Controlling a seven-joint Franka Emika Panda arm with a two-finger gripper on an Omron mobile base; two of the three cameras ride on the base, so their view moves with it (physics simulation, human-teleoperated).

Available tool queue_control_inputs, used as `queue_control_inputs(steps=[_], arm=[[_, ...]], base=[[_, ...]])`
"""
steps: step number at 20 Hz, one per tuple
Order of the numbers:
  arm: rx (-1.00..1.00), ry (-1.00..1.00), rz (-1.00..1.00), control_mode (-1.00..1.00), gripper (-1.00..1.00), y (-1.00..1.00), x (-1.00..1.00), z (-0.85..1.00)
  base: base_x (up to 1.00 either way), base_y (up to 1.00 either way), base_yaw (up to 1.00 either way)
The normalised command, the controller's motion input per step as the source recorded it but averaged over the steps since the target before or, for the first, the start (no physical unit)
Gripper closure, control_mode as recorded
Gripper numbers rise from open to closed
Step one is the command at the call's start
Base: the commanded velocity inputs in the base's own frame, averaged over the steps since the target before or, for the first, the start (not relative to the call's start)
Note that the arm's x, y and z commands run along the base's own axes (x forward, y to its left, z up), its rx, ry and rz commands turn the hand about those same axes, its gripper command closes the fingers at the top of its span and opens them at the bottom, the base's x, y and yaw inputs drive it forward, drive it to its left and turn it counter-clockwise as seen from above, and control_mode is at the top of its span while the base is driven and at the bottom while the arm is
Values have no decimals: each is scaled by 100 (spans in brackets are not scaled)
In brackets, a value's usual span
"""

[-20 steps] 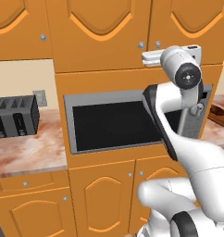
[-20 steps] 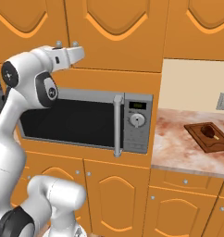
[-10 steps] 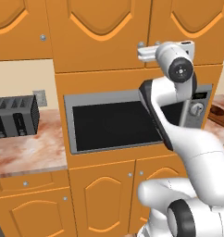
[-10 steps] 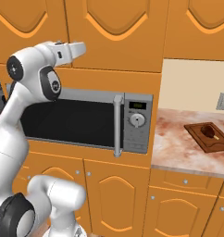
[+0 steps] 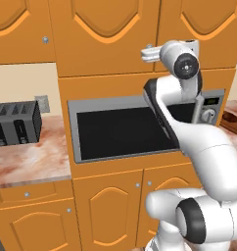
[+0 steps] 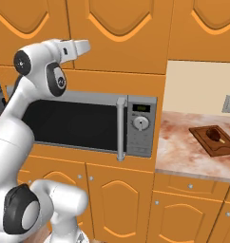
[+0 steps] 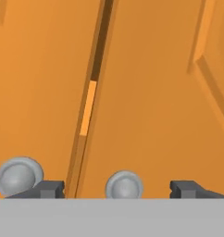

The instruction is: Open the cabinet, retrieve the rolling pin, and place it next to the meat on the cutting board to prepare for tenderizing.

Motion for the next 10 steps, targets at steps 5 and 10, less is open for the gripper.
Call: queue_control_inputs(steps=[5, 10], arm=[[0, 0, 1, -100, -100, 0, 22, 0], [0, 1, 2, -100, 100, 1, 27, -2]], base=[[0, 0, 0], [0, 0, 0]])
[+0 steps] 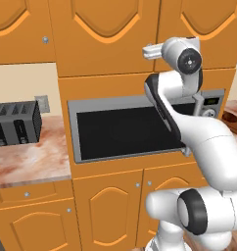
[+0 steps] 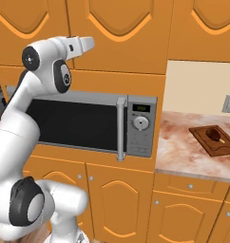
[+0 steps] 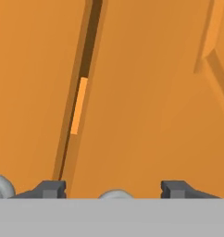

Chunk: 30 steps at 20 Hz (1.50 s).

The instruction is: Open the cabinet, retrieve the rolling pin, and place it next to the meat on the cutting board to prepare for tenderizing.

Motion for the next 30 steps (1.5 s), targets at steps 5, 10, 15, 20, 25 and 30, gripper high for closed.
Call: queue_control_inputs(steps=[5, 10, 15, 20, 25, 30], arm=[[0, 0, 3, -100, 100, 1, 27, -8], [0, 1, 4, -100, 100, 6, 20, -16], [0, 3, 2, -100, 100, 13, 17, -23], [0, 0, 5, -100, 100, 0, 24, -26], [0, -1, 8, -100, 100, 0, 13, -31], [0, -3, 6, -100, 100, 0, 1, -19]], base=[[0, 0, 0], [0, 0, 0], [0, 0, 0], [0, 0, 0], [0, 0, 0], [0, 0, 0]])
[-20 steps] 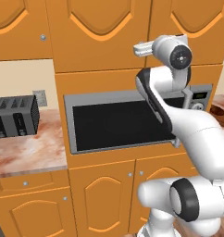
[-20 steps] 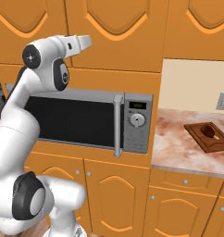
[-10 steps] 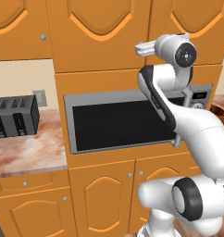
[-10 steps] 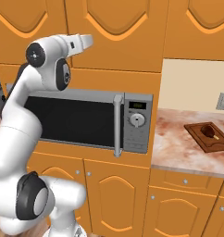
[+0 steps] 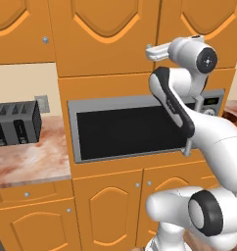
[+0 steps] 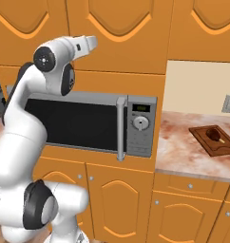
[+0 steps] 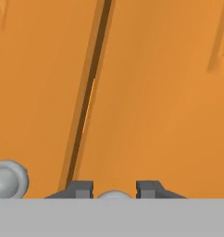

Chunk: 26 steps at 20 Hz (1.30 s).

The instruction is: Open the cabinet, retrieve the rolling pin, and place it next to the meat on the cutting board to prepare for tenderizing.

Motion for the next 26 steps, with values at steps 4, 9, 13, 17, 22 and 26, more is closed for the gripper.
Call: queue_control_inputs(steps=[4, 9, 13, 17, 22, 26], arm=[[0, -1, 6, -100, 100, 0, 0, -13], [0, 0, 8, -100, 100, 0, -17, -19], [0, -2, 6, -100, 100, -3, -70, -14], [1, -6, 0, -100, 100, -14, -98, -11], [4, -7, 0, -100, 100, -33, -100, -6], [4, -4, 0, -100, 100, -39, -98, -9]], base=[[0, 0, 0], [0, 0, 0], [0, 0, 0], [0, 0, 0], [0, 0, 0], [0, 0, 0]])
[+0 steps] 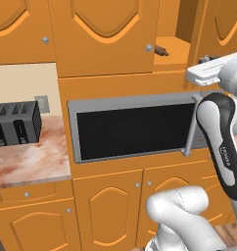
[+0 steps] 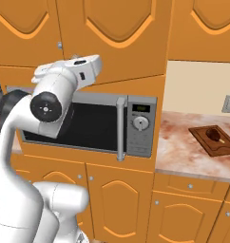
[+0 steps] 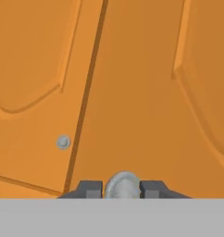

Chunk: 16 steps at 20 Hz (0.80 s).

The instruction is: Open the cabinet, retrieve the rolling pin, and place it next to the meat on the cutting board to prepare for tenderizing.

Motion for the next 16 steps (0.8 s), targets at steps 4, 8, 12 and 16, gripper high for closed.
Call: queue_control_inputs(steps=[4, 8, 12, 16], arm=[[0, 3, 0, -100, -100, -6, -34, -23], [-1, 2, 1, -100, -100, 0, -19, -11], [-6, -15, 3, -100, -100, 0, -96, -1], [-12, -18, 0, -100, -100, 8, -100, 0]], base=[[0, 0, 0], [0, 0, 0], [0, 0, 0], [0, 0, 0]])
